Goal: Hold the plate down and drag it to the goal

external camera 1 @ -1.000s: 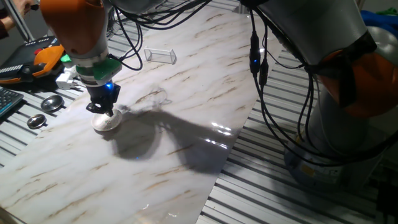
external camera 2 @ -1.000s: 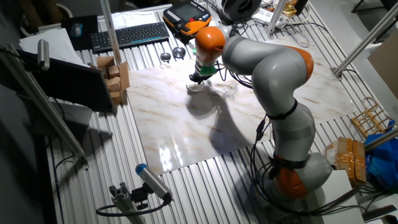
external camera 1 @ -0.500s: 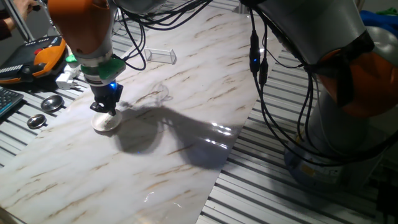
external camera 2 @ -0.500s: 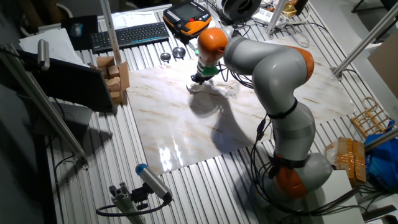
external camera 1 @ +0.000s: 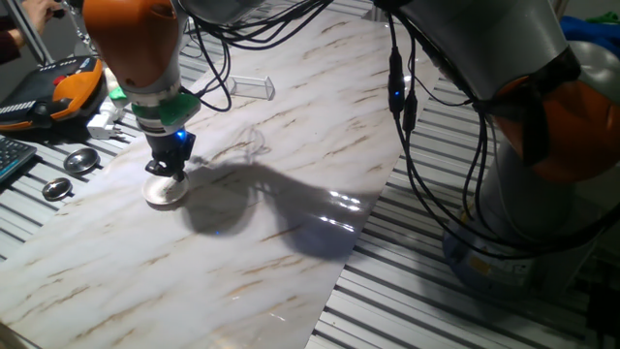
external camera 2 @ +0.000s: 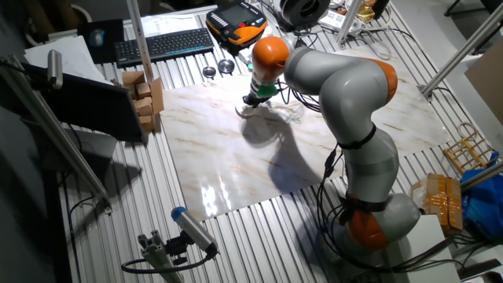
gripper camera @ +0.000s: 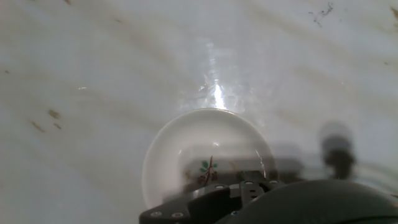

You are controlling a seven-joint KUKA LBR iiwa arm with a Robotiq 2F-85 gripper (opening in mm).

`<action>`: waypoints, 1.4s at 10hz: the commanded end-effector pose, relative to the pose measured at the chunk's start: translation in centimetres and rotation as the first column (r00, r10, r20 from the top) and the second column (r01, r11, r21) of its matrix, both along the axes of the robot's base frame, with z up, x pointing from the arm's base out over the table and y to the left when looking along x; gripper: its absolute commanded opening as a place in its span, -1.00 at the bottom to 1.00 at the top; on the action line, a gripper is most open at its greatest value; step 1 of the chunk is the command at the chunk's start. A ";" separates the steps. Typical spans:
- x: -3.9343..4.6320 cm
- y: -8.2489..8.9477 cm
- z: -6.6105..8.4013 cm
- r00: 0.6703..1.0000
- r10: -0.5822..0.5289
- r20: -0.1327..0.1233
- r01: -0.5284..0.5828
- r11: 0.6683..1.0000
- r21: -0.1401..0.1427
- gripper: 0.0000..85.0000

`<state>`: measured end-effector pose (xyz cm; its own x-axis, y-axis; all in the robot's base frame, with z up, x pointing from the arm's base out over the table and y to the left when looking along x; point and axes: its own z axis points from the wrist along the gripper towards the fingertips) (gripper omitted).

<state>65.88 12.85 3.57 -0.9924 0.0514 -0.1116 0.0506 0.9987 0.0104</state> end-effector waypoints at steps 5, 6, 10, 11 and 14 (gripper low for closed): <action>0.13 -0.3 -0.2 1.000 0.007 0.003 -0.007 1.000 0.001 -1.00; 0.18 -0.4 -0.2 1.000 0.010 0.005 -0.010 1.000 -0.001 -1.00; 0.13 -1.6 0.0 1.000 0.025 0.006 -0.025 1.000 -0.014 -1.00; 0.14 -2.0 0.0 0.999 0.031 0.009 -0.031 0.999 -0.019 -1.00; 0.22 -3.0 0.1 0.999 0.044 0.010 -0.043 0.999 -0.025 -1.00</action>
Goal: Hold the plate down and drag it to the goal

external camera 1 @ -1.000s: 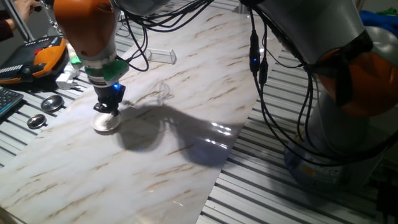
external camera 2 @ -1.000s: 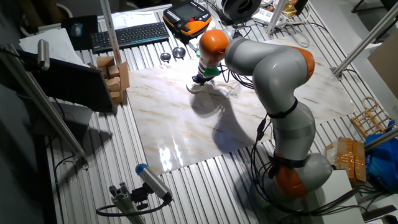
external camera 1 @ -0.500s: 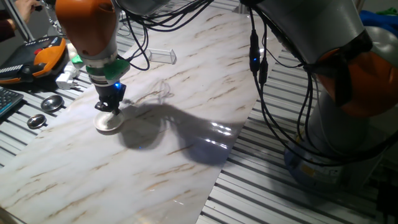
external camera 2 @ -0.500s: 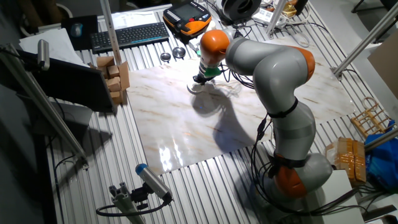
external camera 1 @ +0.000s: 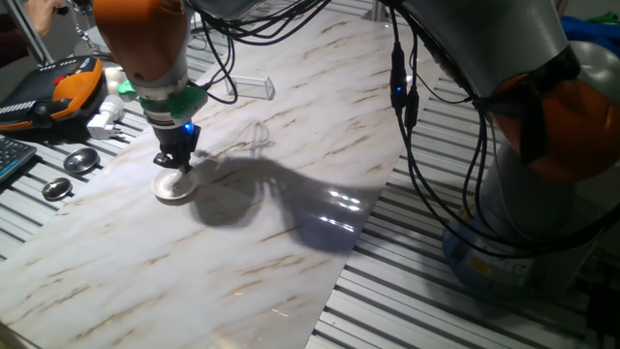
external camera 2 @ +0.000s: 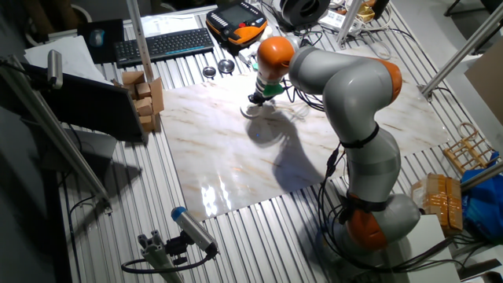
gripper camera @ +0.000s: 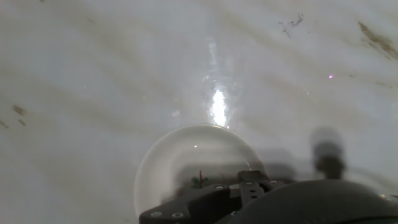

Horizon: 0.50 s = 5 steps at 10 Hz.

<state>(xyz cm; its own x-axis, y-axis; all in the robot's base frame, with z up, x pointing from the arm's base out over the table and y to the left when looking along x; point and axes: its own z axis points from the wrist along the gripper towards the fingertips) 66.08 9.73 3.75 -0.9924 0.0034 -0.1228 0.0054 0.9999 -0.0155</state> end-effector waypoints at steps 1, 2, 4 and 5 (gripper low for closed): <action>0.00 -0.3 0.1 1.000 0.003 0.000 -0.003 1.000 -0.001 -1.00; -0.01 -0.5 0.0 1.000 0.004 0.000 -0.004 1.000 -0.004 -1.00; -0.03 -0.8 -0.3 1.000 0.006 0.002 -0.006 1.000 -0.003 -1.00; -0.05 -0.8 -0.3 1.000 0.006 0.000 -0.006 1.000 -0.003 -1.00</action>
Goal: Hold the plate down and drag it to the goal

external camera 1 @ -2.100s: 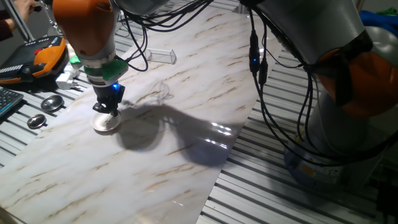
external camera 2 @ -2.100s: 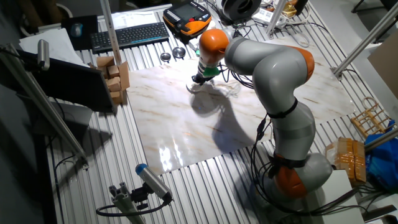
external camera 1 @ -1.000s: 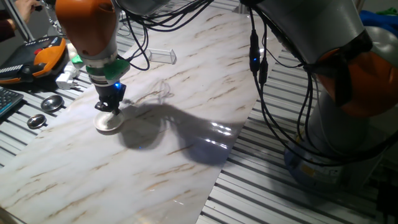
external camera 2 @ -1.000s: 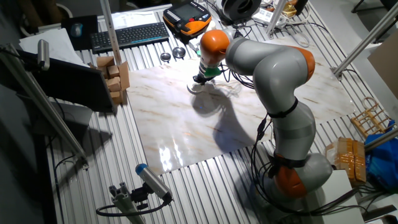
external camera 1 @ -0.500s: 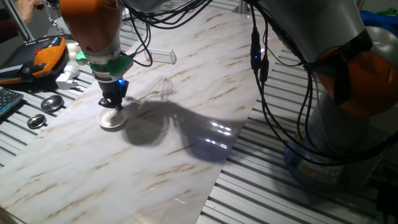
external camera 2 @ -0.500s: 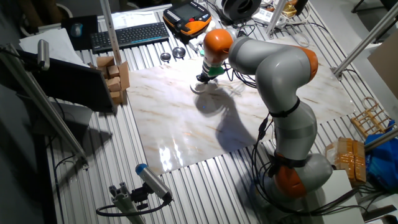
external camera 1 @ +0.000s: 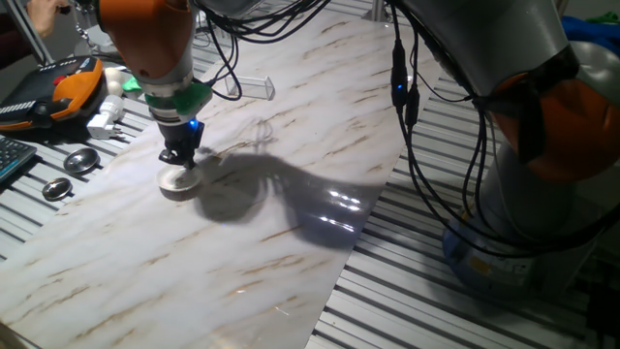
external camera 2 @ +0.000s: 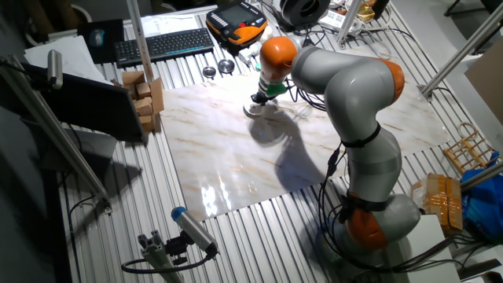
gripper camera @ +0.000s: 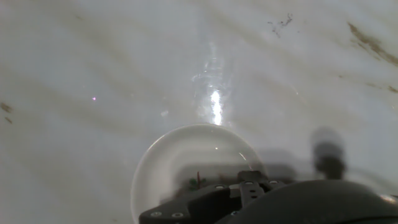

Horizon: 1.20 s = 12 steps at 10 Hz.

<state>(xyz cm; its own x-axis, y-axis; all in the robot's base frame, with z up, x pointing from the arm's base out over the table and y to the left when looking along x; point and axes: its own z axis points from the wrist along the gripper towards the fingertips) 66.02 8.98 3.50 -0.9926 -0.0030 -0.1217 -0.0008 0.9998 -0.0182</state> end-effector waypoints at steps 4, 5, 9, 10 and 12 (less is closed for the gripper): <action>-0.04 0.2 -0.1 1.000 0.000 -0.008 0.000 1.000 0.011 -1.00; -0.03 0.2 -0.2 1.000 0.000 -0.008 0.000 1.000 0.014 -1.00; 0.03 0.4 -0.5 1.000 -0.009 -0.003 0.009 1.000 0.015 -1.00; 0.09 0.3 -0.4 1.000 -0.009 0.001 0.009 1.000 0.006 -1.00; 0.05 0.0 -0.2 1.000 -0.005 0.004 0.005 1.000 -0.007 -1.00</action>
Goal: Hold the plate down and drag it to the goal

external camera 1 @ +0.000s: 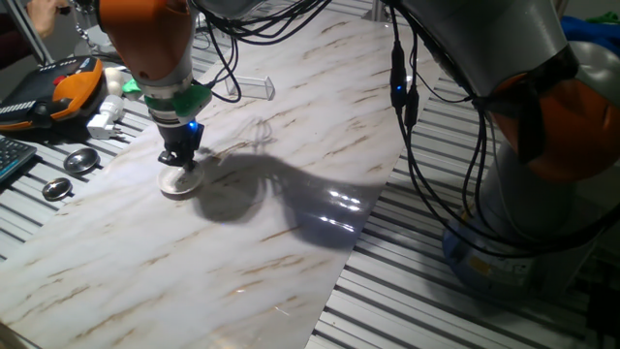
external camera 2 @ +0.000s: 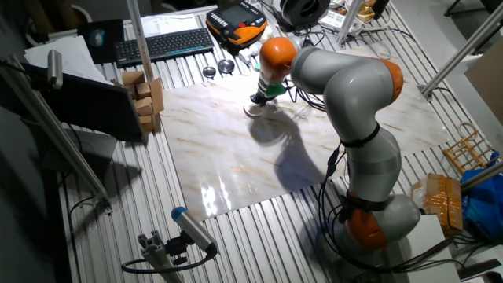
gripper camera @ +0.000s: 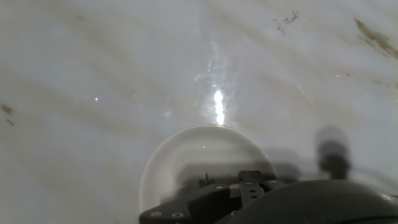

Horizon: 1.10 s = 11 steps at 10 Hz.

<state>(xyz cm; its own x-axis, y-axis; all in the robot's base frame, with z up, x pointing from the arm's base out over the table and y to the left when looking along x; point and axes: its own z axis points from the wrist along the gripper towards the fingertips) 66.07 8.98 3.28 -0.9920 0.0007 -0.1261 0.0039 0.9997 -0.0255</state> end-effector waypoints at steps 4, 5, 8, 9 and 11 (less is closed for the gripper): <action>-0.02 -0.6 -0.2 1.000 0.008 0.010 -0.008 1.000 -0.013 -1.00; -0.03 -0.8 -0.1 1.000 0.011 0.010 -0.011 1.000 -0.017 -1.00; -0.05 -1.5 0.2 1.000 0.015 0.007 -0.015 1.000 -0.020 -1.00; 0.02 -1.8 0.2 1.000 0.018 0.005 -0.018 1.000 -0.021 -1.00; 0.07 -2.3 0.0 1.000 0.023 0.008 -0.023 1.000 -0.021 -1.00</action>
